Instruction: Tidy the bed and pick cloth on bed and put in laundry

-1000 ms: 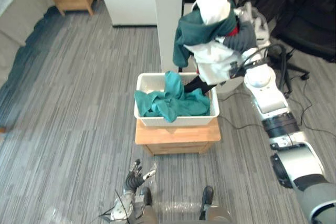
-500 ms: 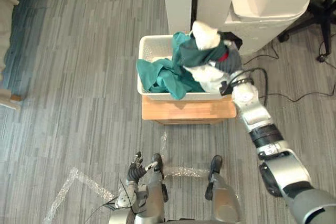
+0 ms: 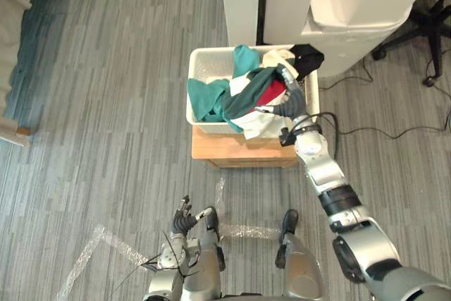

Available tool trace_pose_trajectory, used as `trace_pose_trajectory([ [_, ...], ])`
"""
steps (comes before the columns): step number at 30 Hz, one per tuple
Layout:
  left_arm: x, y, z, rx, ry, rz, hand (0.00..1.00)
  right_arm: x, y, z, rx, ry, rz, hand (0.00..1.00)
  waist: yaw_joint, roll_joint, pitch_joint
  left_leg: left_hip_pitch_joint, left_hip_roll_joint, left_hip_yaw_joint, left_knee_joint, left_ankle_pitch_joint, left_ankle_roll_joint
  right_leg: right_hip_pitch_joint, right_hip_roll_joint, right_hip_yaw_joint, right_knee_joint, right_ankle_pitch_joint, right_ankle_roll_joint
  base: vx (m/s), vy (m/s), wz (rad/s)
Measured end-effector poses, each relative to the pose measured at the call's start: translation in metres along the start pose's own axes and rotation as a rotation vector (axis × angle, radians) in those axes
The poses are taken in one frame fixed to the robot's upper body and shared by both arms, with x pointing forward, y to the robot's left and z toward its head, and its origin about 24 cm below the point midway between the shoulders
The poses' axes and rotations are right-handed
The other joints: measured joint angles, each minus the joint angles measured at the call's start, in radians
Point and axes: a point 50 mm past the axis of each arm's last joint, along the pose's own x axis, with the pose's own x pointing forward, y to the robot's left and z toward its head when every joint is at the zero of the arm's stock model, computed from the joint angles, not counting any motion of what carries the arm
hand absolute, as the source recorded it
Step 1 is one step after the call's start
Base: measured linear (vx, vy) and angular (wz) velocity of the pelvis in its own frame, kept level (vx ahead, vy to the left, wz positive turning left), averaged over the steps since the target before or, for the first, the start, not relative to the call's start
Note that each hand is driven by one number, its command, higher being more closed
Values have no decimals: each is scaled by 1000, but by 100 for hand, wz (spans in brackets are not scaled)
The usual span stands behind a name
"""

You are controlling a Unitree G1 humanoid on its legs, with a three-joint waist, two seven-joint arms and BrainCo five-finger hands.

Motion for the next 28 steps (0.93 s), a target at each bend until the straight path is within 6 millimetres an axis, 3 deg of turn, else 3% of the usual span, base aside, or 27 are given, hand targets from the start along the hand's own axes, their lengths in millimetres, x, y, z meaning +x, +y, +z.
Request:
trace_pose_trajectory([
  [2,0,2,-3,1,16,6,0,-6,-15,-4,1,6,-58,0,-3,-33,-25,10,2,4,0,-2,-2,12,4,2,-10,2,0,52,3,-6],
  [4,-2,4,-8,5,39,14,0,-13,-28,-10,-12,20,-97,0,-4,-48,-52,34,2,11,0,-6,-8,40,6,3,-25,6,-1,40,2,-5],
  [8,-4,11,-12,9,56,32,0,-30,-41,-27,7,83,-138,0,-17,-45,-107,56,2,25,-1,-9,-12,53,8,20,-32,7,-1,8,-1,-12],
  [14,-12,26,-29,-8,125,95,0,-84,-58,-82,9,330,-200,0,-31,-33,-148,93,1,89,-1,-24,-14,54,12,86,-58,26,10,-55,-7,-33],
  [16,-18,33,-45,-17,199,130,0,-120,-56,-119,4,530,-209,0,-49,-31,-163,101,1,94,-1,-31,-17,65,14,90,-75,33,7,-45,-21,-11],
  [17,-20,34,-48,-18,213,136,0,-129,-54,-127,8,578,-210,0,-53,-31,-164,105,2,94,-1,-32,-18,72,14,90,-80,34,8,-42,-27,-4],
  [20,-28,40,-63,-37,280,172,0,-189,-38,-163,29,848,-197,0,-53,-23,-177,112,2,94,-2,-34,-20,85,15,89,-92,39,8,0,0,0],
  [25,-39,48,-84,-46,381,219,0,-271,0,-192,92,1204,-130,0,-51,-12,-203,136,1,94,-9,-44,-25,110,13,88,-95,35,12,0,0,0],
  [28,-45,50,-94,-46,436,233,0,-304,14,-195,119,1333,-96,0,-51,-10,-213,143,1,96,-9,-50,-29,123,12,88,-96,31,16,0,0,0],
])
